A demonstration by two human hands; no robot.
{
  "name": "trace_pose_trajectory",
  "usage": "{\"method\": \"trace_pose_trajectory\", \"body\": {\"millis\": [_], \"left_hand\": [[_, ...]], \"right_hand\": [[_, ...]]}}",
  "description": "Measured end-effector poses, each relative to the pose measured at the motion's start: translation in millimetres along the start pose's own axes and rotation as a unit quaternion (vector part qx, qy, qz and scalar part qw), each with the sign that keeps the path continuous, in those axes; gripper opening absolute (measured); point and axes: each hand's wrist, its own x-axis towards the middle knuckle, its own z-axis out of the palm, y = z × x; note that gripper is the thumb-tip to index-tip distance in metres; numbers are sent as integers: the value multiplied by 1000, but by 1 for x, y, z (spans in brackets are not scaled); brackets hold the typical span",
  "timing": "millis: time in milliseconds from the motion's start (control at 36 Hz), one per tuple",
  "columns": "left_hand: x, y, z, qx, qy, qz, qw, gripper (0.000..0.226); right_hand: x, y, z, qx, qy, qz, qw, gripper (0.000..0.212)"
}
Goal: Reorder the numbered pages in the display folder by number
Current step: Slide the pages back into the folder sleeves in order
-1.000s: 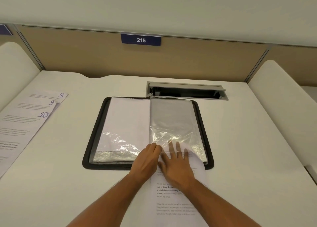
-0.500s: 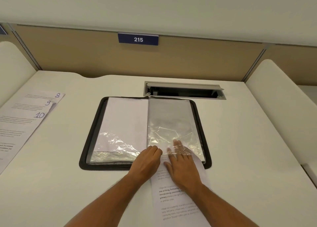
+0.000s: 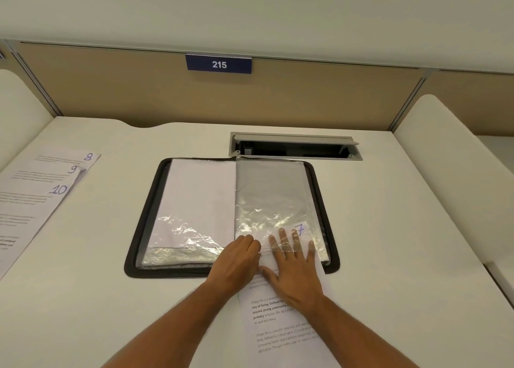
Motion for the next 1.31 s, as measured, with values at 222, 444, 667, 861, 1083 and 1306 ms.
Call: {"method": "trace_pose_trajectory", "body": {"millis": [222, 444, 667, 861, 1083, 1306], "left_hand": [[4, 3, -1, 14, -41, -4, 999, 32], [4, 6, 3, 52, -52, 41, 996, 29], [5, 6, 8, 34, -37, 47, 998, 21], [4, 7, 5, 10, -30, 30, 999, 19], [3, 5, 2, 8, -37, 35, 999, 24], [2, 6, 0, -9, -35, 30, 999, 17]], "right_hand": [[-1, -2, 10, 12, 24, 35, 999, 87], [-16, 8, 20, -31, 71, -71, 994, 71], [-26, 13, 18, -29, 38, -129, 990, 61], [-9, 5, 4, 22, 0, -106, 994, 66], [14, -6, -1, 50, 4, -65, 997, 86], [20, -6, 4, 46, 7, -48, 998, 71]]}}
